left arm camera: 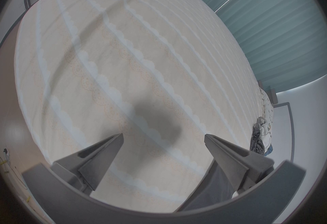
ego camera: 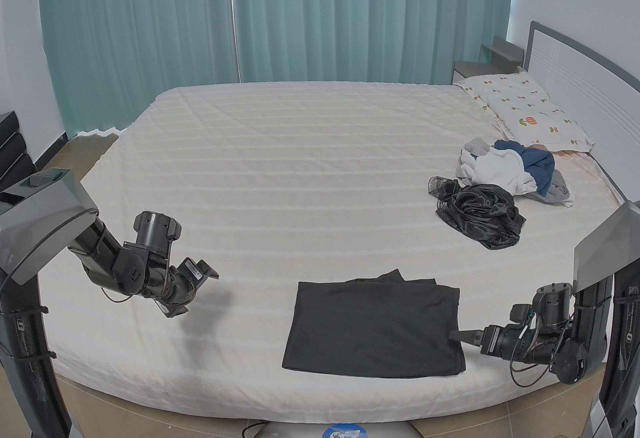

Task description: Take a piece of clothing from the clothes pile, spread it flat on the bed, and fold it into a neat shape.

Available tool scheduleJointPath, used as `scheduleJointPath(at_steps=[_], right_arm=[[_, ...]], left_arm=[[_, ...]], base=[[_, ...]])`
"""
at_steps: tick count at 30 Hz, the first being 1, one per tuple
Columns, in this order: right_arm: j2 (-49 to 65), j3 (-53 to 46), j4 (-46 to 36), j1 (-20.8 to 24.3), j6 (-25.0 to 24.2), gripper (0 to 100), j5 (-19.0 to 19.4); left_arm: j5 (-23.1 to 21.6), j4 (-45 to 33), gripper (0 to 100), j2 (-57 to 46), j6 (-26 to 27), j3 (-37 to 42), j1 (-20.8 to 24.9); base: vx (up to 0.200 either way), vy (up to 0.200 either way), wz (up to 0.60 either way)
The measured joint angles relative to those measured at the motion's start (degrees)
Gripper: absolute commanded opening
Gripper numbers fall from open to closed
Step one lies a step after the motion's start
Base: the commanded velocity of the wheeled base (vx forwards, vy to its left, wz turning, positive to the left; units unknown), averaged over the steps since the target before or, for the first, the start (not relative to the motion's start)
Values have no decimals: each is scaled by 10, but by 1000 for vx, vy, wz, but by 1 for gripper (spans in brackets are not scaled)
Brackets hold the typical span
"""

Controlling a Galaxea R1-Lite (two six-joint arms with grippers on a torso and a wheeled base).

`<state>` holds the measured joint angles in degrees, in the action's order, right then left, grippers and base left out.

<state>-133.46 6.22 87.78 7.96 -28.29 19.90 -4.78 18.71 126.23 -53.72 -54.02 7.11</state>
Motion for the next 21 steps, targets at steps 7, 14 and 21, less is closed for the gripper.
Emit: scheduleJointPath(at_steps=[7,14,21], right_arm=[[-10,83,-20,-8,-93,100,-2],[-29,185,-87,-5,-155,100,-45],[-52,245,-102,1,-192,0,-71]], left_arm=[[2,1,100,1,-6,-1,0],[3,1,100,1,-8,-2,1],[4,2,100,1,-8,0,2]], base=[[0,0,0],[0,0,0],[0,0,0]])
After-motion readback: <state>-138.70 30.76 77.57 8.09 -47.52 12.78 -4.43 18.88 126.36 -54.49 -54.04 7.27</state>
